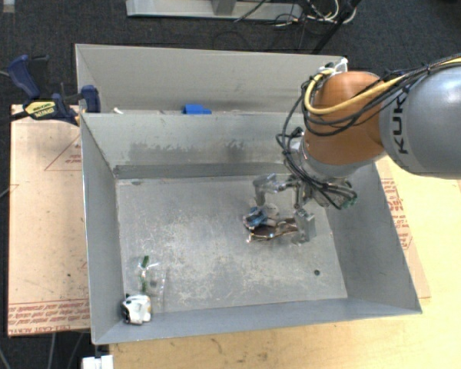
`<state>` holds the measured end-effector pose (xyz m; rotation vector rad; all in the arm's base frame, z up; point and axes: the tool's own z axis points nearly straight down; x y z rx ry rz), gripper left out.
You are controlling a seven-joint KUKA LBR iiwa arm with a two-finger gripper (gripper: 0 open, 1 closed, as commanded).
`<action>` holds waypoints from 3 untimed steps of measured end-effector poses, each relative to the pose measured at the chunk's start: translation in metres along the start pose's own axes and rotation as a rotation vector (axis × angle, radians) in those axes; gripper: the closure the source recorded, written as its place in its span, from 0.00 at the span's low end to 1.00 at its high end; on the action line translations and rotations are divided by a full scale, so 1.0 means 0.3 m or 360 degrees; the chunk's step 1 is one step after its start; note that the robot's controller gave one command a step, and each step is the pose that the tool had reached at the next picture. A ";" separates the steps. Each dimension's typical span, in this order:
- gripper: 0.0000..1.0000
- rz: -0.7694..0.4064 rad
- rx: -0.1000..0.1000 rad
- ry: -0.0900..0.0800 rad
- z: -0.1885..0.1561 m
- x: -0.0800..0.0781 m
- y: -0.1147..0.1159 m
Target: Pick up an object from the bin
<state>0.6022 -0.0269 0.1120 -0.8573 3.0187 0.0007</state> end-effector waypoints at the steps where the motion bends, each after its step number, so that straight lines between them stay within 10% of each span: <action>1: 0.00 -0.0157 0.0000 -0.0005 0.062 -0.037 -0.047; 2: 0.00 -0.0126 -0.0001 0.0002 0.110 -0.082 0.039; 3: 1.00 -0.0157 -0.0001 -0.0003 0.120 -0.157 0.090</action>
Offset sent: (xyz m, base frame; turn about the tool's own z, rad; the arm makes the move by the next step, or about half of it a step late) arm 0.0138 0.0507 -0.0420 -0.0380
